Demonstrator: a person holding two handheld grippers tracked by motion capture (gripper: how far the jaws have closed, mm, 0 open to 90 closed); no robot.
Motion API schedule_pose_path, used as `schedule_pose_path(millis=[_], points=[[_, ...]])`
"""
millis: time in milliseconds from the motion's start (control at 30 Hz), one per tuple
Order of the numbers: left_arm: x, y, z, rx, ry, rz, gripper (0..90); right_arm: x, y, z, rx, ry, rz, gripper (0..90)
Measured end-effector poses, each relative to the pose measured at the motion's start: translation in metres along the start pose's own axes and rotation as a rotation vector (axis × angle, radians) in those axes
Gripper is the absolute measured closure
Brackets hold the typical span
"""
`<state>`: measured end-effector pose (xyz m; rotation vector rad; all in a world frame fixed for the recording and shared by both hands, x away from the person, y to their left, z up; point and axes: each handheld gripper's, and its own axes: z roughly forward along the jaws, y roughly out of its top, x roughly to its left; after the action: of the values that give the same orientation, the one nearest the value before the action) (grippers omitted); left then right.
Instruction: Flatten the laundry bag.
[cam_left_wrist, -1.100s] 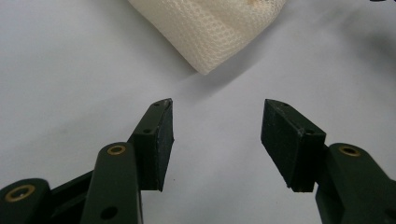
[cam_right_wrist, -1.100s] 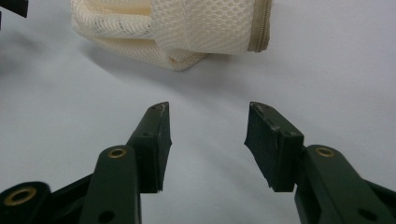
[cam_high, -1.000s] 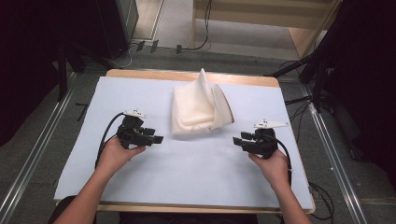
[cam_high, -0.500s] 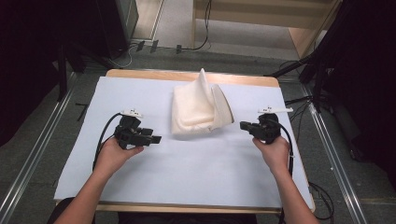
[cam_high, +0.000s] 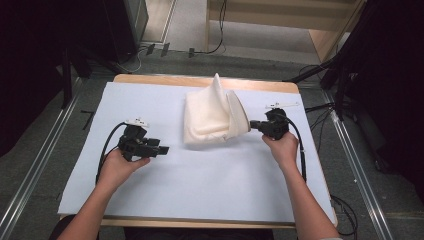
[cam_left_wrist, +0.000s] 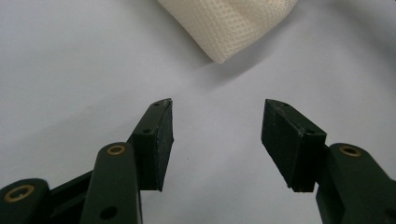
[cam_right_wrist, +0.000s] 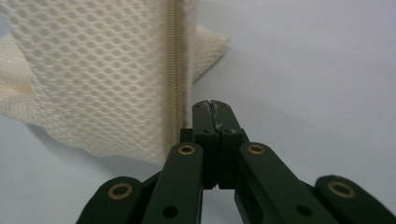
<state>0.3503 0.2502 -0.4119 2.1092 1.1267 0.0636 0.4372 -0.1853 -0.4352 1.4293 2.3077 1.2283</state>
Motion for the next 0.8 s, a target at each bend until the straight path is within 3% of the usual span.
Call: schedule_pose_path(millis=[133,467,800], points=[[0.002,-0.001,-0.003,-0.006,0.006,-0.007,44.5,0.013,0.006,0.0,-0.015,0.021,-0.036,90.0],[0.009,-0.002,-0.012,-0.022,0.017,-0.032,44.1,0.049,0.015,-0.011,-0.079,0.128,-0.086,90.0],[0.015,-0.002,-0.018,-0.037,0.022,-0.048,43.1,0.096,0.01,-0.006,-0.078,0.241,-0.15,90.0]])
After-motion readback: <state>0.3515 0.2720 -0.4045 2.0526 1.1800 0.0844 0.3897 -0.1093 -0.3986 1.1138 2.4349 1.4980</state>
